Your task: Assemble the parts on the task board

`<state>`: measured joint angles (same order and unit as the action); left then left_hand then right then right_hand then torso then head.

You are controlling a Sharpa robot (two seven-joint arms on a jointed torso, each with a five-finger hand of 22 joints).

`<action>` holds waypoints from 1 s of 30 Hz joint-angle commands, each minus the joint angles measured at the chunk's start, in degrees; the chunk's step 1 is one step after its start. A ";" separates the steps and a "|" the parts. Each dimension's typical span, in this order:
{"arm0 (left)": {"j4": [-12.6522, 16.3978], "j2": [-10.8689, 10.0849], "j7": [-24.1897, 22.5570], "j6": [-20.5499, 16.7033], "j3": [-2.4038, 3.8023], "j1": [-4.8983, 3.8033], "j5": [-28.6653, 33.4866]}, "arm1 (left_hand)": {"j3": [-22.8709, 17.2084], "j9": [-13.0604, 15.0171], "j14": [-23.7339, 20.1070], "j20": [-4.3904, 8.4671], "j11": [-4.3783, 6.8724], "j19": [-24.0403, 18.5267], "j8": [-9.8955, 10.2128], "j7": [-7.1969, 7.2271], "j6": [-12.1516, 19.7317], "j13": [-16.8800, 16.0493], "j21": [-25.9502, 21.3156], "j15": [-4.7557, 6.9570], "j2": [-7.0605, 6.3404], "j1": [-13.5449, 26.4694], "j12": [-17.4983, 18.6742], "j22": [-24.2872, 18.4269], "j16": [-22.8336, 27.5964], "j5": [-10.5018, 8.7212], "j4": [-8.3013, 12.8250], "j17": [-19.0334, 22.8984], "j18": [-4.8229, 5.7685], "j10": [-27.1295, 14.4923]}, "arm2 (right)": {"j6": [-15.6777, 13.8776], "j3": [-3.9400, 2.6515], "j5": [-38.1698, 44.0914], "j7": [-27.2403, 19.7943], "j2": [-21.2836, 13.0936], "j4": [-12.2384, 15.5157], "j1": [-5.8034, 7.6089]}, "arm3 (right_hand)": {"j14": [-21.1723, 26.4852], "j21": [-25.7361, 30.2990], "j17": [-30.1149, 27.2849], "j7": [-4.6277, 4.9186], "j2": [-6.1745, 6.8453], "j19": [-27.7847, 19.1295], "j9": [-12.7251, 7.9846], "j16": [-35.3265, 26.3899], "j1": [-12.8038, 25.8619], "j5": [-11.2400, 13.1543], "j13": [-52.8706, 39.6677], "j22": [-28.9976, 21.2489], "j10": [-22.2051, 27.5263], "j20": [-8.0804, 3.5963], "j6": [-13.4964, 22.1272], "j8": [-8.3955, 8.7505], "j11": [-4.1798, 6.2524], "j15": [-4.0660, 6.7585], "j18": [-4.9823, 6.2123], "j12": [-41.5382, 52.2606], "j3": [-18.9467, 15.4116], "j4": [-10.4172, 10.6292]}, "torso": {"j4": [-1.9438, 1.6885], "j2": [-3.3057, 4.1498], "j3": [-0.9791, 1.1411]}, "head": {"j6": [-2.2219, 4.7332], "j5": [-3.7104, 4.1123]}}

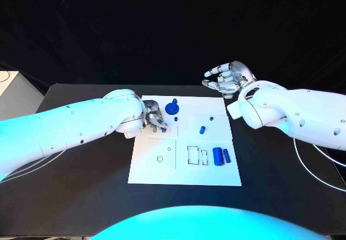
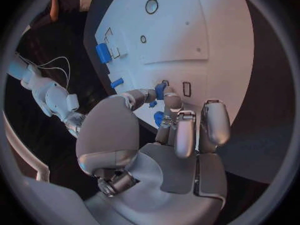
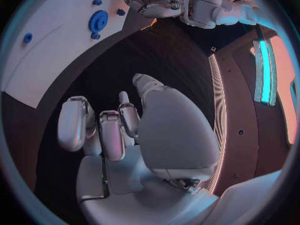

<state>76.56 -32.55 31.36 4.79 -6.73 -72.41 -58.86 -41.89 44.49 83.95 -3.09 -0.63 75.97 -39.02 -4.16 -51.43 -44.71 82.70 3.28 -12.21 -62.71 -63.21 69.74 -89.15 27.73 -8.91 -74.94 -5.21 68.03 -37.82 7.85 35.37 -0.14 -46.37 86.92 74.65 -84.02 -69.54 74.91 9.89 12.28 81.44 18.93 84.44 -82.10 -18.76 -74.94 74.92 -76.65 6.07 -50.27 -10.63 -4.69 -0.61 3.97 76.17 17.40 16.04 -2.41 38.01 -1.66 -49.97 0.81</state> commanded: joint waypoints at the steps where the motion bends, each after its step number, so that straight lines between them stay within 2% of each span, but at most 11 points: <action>1: 0.13 -0.02 0.19 -0.10 0.02 0.05 -0.50 | -11.81 0.01 5.39 0.14 1.02 0.39 -0.16 0.18 -0.56 -0.05 0.26 0.31 0.34 -0.09 -0.19 0.06 -0.21 0.14 11.93 -13.22 0.72 1.49 | 0.83 0.00 0.46 -0.31 -0.04 0.03 -0.04 | -2.48 0.39 2.43 -0.05 0.03 -0.42 0.05 -0.14 0.33 -0.31 -2.50 0.96 0.33 0.10 0.46 -0.35 -0.19 0.25 0.68 -0.16 0.41 0.01 | -0.05 0.01 0.00 | -0.03 0.06; 30: 0.21 -0.24 0.93 2.40 0.02 0.06 -0.85 | -11.92 0.01 5.43 0.19 1.08 0.49 -0.12 0.23 -0.68 -0.06 0.31 0.37 0.24 -0.01 -0.18 0.16 -0.25 0.18 11.98 -13.32 0.74 1.62 | 0.96 0.00 0.46 -0.23 -0.03 -0.01 -0.06 | -2.48 0.39 2.43 -0.05 0.03 -0.42 0.05 -0.14 0.33 -0.31 -2.50 0.96 0.33 0.10 0.46 -0.35 -0.19 0.25 0.68 -0.16 0.41 0.01 | 0.02 -0.01 0.02 | -0.03 0.09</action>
<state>76.70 -32.78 31.82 5.89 -6.65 -72.43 -59.30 -41.89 44.41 83.95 -2.88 -0.62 76.17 -38.94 -3.98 -51.61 -44.77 82.70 3.27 -12.22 -62.70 -63.19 69.81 -89.15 27.51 -8.91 -74.93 -5.22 68.23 -37.68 7.85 35.38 -0.10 -46.40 86.91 74.62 -84.02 -69.54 74.90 9.89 12.29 81.44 18.91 84.44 -82.10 -18.76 -74.92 74.90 -76.65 6.07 -50.27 -10.62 -4.69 -0.61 3.97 76.17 17.40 16.04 -2.41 38.01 -1.67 -50.01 0.90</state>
